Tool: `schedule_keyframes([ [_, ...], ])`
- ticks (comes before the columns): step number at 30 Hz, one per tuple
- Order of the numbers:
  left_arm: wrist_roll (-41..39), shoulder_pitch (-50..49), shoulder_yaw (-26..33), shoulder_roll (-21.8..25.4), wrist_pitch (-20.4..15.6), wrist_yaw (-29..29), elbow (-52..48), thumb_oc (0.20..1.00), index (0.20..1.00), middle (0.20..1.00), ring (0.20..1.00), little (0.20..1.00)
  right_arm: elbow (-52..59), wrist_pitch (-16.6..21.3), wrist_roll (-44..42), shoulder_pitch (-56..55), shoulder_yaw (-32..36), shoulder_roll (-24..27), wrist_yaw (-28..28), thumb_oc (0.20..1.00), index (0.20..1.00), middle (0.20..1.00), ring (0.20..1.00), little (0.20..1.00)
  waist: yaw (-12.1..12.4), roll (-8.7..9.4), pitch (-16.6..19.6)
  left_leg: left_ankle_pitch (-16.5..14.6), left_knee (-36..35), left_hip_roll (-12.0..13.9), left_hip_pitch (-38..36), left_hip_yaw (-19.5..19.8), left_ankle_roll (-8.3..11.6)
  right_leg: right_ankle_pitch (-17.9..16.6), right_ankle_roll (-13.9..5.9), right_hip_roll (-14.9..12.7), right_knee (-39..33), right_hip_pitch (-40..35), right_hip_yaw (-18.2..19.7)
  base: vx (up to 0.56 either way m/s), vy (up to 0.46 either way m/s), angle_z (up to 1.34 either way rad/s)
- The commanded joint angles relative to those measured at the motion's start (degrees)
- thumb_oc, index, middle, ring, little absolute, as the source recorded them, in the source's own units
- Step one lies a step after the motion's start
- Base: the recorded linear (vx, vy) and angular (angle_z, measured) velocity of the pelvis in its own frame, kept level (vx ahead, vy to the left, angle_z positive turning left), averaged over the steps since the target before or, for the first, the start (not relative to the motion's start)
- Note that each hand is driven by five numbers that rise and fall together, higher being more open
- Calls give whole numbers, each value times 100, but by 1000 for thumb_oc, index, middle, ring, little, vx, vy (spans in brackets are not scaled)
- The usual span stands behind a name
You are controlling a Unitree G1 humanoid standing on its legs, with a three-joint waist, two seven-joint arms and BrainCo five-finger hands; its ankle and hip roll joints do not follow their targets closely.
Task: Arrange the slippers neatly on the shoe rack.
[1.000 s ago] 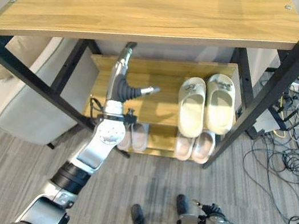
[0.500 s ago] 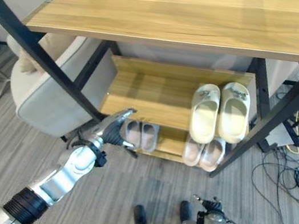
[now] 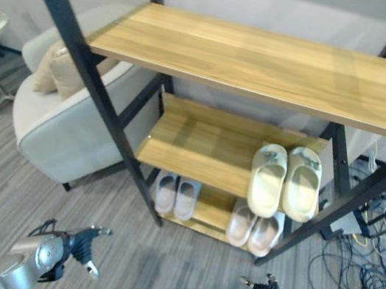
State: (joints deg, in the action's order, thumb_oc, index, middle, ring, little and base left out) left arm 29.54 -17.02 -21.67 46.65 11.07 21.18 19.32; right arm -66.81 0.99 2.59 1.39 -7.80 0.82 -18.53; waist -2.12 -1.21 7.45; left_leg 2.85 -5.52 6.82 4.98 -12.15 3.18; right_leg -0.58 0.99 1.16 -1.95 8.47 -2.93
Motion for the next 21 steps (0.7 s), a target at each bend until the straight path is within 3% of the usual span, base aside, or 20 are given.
schedule_keyframes([
  [1,457,36,76,-31,-4,-251,106,1000,1000,1000,1000,1000,116,90,196,73,-78,-116,192,1000,1000,1000,1000,1000,30,186,-4,-461,52,-127,-296,28,-172,-207,-407,-327,-130,-141,-38,-32,32,3],
  [6,702,352,-289,-763,-168,-959,1410,1000,1000,1000,1000,1000,338,17,6,-64,-34,-219,704,1000,1000,1000,1000,1000,30,377,-7,-461,52,-121,-325,109,-185,-187,-449,-305,-148,-248,-101,-37,54,9],
  [7,662,435,-268,-1120,-143,-1202,1729,1000,1000,1000,1000,1000,518,5,196,-120,-174,-91,650,1000,1000,1000,1000,1000,19,423,-11,-448,52,-116,-336,121,-189,-178,-455,-302,-149,-274,-124,-54,71,2],
  [11,94,292,174,-1785,-134,-1718,2314,1000,1000,1000,1000,1000,2227,465,361,-1619,-677,663,638,1000,1000,1000,1000,1000,-232,447,-61,-446,52,-84,-382,24,-196,-190,-469,-291,-99,-243,12,-64,86,1],
  [21,-48,572,294,-2415,-115,-2168,3399,1000,1000,1000,1000,1000,2586,778,584,-1583,-782,1010,540,1000,1000,1000,1000,1000,-281,437,-24,-463,52,-117,-489,93,-239,-117,-465,-287,-61,-345,19,-14,49,-6],
])
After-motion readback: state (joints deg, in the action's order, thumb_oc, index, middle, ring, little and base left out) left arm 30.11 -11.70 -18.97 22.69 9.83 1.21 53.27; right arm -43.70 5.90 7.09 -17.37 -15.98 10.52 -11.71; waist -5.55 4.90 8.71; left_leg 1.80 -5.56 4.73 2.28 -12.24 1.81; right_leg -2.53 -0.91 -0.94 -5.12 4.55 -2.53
